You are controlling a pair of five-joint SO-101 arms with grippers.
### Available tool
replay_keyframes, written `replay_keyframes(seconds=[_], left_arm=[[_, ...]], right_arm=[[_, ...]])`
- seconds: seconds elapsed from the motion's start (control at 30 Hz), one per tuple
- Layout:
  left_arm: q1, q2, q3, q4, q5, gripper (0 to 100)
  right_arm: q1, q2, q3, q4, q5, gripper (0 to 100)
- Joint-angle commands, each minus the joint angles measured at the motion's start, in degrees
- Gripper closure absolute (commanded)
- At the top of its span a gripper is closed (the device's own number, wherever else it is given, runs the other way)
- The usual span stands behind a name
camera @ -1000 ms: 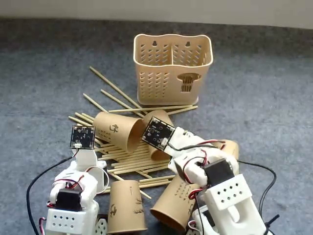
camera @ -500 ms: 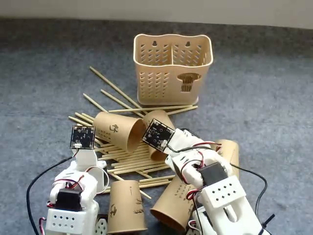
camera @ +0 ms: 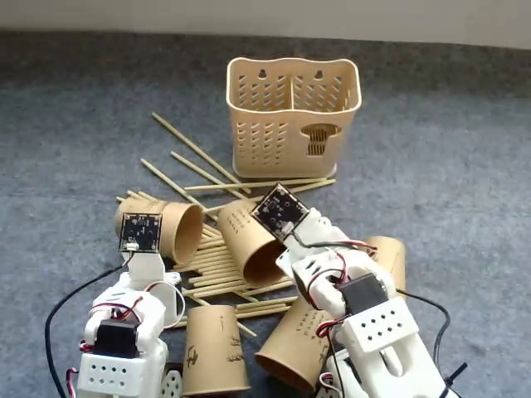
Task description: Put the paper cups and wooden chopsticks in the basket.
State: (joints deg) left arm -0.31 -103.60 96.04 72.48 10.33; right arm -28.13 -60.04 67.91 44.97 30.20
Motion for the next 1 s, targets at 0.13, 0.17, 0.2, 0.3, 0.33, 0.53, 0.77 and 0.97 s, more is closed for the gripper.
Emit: replay_keyframes(seconds=[0.13, 0.17, 0.2, 0.3, 0.33, 0.53, 0.77, 0.97], left_arm=[[0.66, -0.40, 1.10, -0.53, 0.35, 99], [0.66, -0.40, 1.10, -0.53, 0.35, 99], [0.66, -0.40, 1.10, -0.53, 0.35, 99], [0.75, -0.40, 1.10, -0.53, 0.35, 99], [0.75, -0.40, 1.10, -0.53, 0.35, 99], [0.84, -0.40, 1.10, -0.53, 0.35, 99], [0.84, -0.40, 1.10, -0.53, 0.35, 99], [0.84, -0.40, 1.10, -0.53, 0.35, 99]], right_arm=[[0.66, -1.19, -12.70, 9.98, -5.01, 99.2], [0.66, -1.19, -14.64, 11.91, -5.71, 99.2], [0.66, -1.19, -16.66, 13.67, -6.51, 99.2], [1.01, -0.92, -23.16, 18.33, -9.05, 99.2], [1.80, -0.75, -25.45, 19.56, -9.85, 99.2], [7.25, -0.66, -35.74, 21.32, -11.60, 99.2], [11.03, -0.57, -41.71, 19.12, -11.60, 99.2], [15.43, -0.48, -42.86, 12.09, -11.60, 99.2]])
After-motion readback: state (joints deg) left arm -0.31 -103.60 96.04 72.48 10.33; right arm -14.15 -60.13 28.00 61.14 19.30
